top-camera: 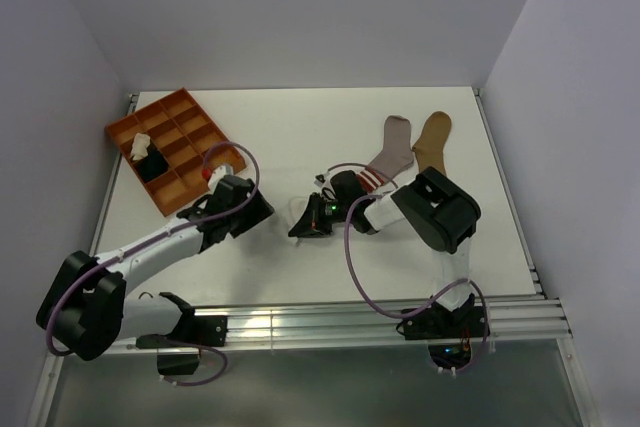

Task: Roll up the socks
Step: Roll the sock at the center of the board.

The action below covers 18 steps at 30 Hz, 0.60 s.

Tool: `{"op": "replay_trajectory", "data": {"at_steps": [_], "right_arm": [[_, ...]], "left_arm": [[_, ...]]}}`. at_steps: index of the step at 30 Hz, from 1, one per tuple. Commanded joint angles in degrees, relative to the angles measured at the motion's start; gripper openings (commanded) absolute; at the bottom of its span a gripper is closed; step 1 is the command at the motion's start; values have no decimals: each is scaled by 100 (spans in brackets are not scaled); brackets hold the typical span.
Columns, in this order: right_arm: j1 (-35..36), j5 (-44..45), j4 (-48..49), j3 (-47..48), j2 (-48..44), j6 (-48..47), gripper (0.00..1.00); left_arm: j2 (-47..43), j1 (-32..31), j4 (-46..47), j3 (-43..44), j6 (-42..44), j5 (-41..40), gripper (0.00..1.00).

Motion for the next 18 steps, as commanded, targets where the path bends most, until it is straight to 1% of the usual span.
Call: {"op": "replay_trajectory", "data": {"at_steps": [1, 4, 5, 7, 13, 18], "right_arm": [[1, 314, -648, -263, 438, -31, 0], [-16, 279, -613, -246, 500, 4, 0], [-25, 270, -613, -246, 517, 4, 0], [-25, 252, -595, -237, 535, 13, 0], [-34, 208, -499, -272, 561, 48, 0], [-34, 156, -455, -263, 597, 48, 0]], "left_arm": [[-229, -279, 685, -431, -436, 316, 76], [-273, -384, 1072, -765, -612, 439, 75], [-221, -428, 1335, -853, -664, 448, 74], [-142, -455, 1495, -889, -665, 396, 74], [394, -464, 1654, -801, -665, 369, 69], [781, -464, 1584, -775, -744, 369, 62]]}}
